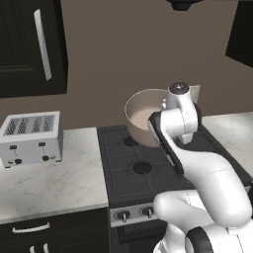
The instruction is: Turn on the sink faucet. Then move the garlic from the counter to the sink. Turn off the sink. Move the vegetable from the sink to the pot next to the stove. Finally move the pot to the rear right burner.
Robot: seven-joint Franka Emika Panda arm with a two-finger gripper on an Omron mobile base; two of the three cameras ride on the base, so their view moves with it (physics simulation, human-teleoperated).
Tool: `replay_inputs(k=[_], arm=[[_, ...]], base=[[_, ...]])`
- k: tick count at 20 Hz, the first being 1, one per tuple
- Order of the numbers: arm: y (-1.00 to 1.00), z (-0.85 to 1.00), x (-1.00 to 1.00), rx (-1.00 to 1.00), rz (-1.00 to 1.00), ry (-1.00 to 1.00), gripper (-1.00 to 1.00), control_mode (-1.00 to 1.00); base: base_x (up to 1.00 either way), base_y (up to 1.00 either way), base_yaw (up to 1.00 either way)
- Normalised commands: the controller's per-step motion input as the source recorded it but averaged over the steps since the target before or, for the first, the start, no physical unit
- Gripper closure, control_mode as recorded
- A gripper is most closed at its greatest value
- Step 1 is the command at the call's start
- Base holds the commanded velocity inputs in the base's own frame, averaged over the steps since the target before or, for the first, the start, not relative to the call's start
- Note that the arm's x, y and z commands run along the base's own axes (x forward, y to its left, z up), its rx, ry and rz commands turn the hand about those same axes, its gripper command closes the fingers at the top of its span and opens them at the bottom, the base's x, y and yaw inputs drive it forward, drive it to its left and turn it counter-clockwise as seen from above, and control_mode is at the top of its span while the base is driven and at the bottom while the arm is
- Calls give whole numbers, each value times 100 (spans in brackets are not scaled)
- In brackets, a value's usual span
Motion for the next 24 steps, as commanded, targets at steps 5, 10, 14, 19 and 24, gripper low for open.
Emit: replay_inputs(k=[5, 10, 14, 19, 24], arm=[[-74, 12, 39, 5, -27, 4, 100, -100], [-62, 0, 43, 3, -22, 2, 100, -100], [-49, -3, 35, 4, -8, 0, 100, -100], [-28, -19, 34, 6, 0, 0, 100, -100], [-20, -29, 34, 2, 0, 2, 100, -100]], base=[[0, 0, 0], [0, 0, 0], [0, 0, 0], [0, 0, 0], [0, 0, 0]])
